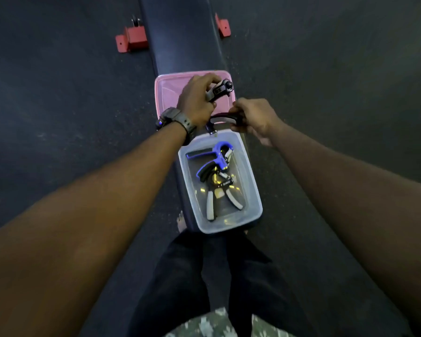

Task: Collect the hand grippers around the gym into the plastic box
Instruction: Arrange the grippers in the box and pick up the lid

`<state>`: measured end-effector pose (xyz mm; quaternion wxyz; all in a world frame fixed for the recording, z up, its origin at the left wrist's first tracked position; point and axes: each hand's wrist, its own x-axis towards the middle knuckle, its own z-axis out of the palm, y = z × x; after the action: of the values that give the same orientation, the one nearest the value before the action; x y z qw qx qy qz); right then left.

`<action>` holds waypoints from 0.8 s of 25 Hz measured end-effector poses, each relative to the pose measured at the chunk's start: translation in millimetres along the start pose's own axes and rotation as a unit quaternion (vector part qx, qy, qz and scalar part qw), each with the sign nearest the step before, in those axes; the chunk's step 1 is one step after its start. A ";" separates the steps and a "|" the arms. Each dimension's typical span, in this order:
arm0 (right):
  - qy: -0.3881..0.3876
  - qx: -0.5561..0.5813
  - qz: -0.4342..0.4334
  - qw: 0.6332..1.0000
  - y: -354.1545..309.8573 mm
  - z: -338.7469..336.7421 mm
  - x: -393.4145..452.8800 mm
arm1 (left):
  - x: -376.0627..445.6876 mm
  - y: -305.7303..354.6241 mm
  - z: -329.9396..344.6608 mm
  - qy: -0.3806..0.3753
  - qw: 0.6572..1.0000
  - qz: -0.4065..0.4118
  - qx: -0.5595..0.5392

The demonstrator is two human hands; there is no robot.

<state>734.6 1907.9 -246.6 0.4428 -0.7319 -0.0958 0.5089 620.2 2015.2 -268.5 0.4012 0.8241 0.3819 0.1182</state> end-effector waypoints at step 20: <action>-0.070 -0.515 -0.001 0.855 177.6 -10.1 -64.2 | -211.1 -53.3 100.5 -0.259 0.908 0.150 0.292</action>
<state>658.1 1759.7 -335.7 -0.0046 -0.8176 -0.3752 0.4368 498.5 1825.6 -350.4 0.2055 0.9535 0.1540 -0.1578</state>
